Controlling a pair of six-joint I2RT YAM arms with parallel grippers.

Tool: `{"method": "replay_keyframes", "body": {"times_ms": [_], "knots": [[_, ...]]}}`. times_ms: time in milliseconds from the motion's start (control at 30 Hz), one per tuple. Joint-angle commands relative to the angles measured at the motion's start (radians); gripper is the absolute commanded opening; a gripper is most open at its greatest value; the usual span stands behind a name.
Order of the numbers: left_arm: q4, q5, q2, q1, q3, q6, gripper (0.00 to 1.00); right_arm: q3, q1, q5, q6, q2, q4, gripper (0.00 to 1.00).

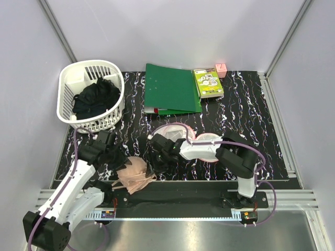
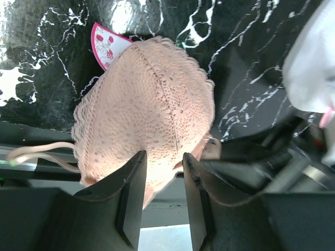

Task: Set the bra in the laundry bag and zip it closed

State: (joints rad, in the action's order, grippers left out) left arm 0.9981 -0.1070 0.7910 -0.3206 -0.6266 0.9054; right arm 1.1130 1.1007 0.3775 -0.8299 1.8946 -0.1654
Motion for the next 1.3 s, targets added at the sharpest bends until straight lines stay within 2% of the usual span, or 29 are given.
{"method": "replay_keyframes", "body": {"times_ms": [0,100,167,333,400,500,533,567,633,700,733,833,933,1067,1200,1267], "knots": [[-0.019,-0.025,-0.053,0.005,-0.001,0.035,0.38,0.054,0.004,-0.084,0.015,0.027,0.026,0.36],[-0.016,-0.007,-0.087,0.005,-0.013,0.052,0.39,0.077,0.005,-0.190,0.092,0.015,0.007,0.14],[0.000,0.016,-0.104,0.005,-0.036,0.056,0.41,0.131,0.002,-0.277,0.159,0.003,-0.057,0.07],[0.001,0.099,-0.087,0.008,-0.146,0.009,0.60,0.301,-0.024,-0.371,0.495,0.067,-0.241,0.02],[0.004,0.137,-0.050,0.011,-0.174,-0.019,0.64,0.358,-0.042,-0.440,0.614,0.087,-0.264,0.00],[-0.012,0.148,0.002,0.026,-0.199,-0.049,0.67,0.436,-0.108,-0.425,0.699,0.126,-0.260,0.01],[-0.019,0.148,0.016,0.040,-0.200,-0.059,0.67,0.461,-0.134,-0.399,0.716,0.150,-0.263,0.04],[-0.036,0.147,0.028,0.048,-0.205,-0.065,0.67,0.505,-0.143,-0.381,0.725,0.159,-0.267,0.12],[-0.058,0.148,0.057,0.077,-0.212,-0.086,0.67,0.547,-0.150,-0.329,0.749,0.169,-0.308,0.34],[-0.098,0.120,0.069,0.100,-0.213,-0.112,0.67,0.582,-0.151,-0.276,0.746,0.149,-0.339,0.46],[-0.114,0.113,0.085,0.126,-0.211,-0.126,0.67,0.587,-0.151,-0.269,0.736,0.137,-0.367,0.57],[-0.151,0.043,0.135,0.176,-0.216,-0.181,0.72,0.596,-0.151,-0.269,0.683,0.072,-0.425,0.74],[-0.214,-0.043,0.187,0.236,-0.202,-0.233,0.77,0.578,-0.151,-0.244,0.603,0.005,-0.434,0.77],[-0.286,-0.094,0.241,0.268,-0.190,-0.257,0.73,0.503,-0.150,-0.142,0.412,-0.043,-0.387,0.79],[-0.361,-0.135,0.237,0.270,-0.121,-0.182,0.61,0.338,-0.151,-0.098,0.223,-0.095,-0.154,0.78],[-0.441,-0.161,0.215,0.270,-0.055,-0.117,0.51,0.285,-0.151,-0.074,0.160,-0.094,-0.100,0.76]]}}
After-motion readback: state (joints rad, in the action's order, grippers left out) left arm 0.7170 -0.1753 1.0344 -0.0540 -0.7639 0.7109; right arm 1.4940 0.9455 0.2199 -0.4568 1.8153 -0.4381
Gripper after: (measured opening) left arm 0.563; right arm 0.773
